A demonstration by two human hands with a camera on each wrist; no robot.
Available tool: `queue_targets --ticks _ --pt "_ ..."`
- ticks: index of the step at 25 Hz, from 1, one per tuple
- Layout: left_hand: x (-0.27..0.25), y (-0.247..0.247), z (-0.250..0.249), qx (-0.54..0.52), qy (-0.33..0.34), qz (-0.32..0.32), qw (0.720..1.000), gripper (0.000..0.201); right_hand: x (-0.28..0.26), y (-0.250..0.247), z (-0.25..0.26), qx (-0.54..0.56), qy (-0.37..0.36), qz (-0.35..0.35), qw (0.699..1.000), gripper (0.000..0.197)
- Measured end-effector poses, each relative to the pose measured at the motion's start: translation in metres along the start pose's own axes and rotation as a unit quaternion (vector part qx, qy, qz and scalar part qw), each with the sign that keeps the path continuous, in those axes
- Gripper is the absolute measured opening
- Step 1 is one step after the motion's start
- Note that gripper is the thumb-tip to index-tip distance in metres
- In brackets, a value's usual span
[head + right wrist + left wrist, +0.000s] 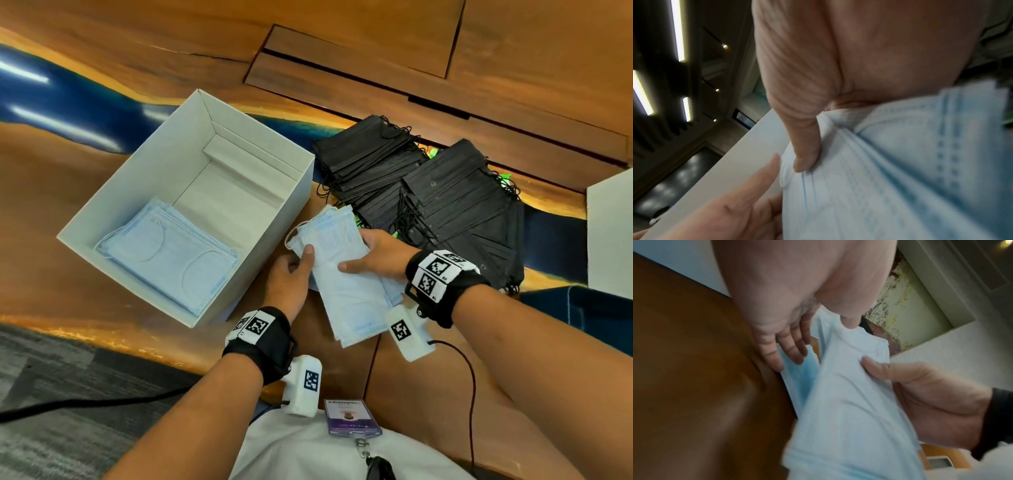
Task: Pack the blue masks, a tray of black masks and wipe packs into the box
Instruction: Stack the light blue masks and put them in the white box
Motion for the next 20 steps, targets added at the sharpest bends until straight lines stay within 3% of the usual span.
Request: queue_targets --ticks 3,5,7,10,12,14,17,20 --pt "0.000 0.022 -0.004 -0.100 -0.010 0.064 0.993 0.064 0.002 0.023 -0.009 0.106 0.017 0.026 0.994 0.044" --pt "0.003 0.027 0.000 -0.189 -0.035 0.076 0.978 0.062 0.004 0.036 -0.013 0.123 0.017 0.046 0.991 0.060" --pt "0.007 0.024 0.003 -0.244 -0.042 0.074 0.966 0.047 0.005 0.034 -0.017 0.103 0.041 0.015 0.994 0.069" --pt "0.011 0.024 0.009 -0.304 -0.069 0.084 0.946 0.041 0.005 0.027 -0.028 0.120 0.078 -0.034 0.989 0.059" --pt "0.010 0.028 0.010 -0.310 -0.079 0.092 0.943 0.042 0.004 0.037 -0.031 0.154 0.052 -0.009 0.987 0.067" --pt "0.008 0.028 0.008 -0.303 -0.076 0.096 0.945 0.042 0.000 0.037 -0.026 0.149 0.021 0.002 0.989 0.051" --pt "0.003 0.016 -0.001 -0.279 -0.068 0.095 0.953 0.041 -0.008 0.025 -0.024 0.093 0.035 0.031 0.995 0.036" --pt "0.003 0.010 -0.013 -0.241 -0.042 0.111 0.963 0.045 -0.010 0.018 -0.029 0.055 0.071 0.067 0.994 0.044"
Point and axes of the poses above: each hand's wrist, its own x-axis towards the middle knuckle, its own y-axis out of the palm, z = x × y, the point moved 7 cm from there along x, towards the middle knuckle, and after that the axes turned 7 degrees about x, right-handed, at the moved point
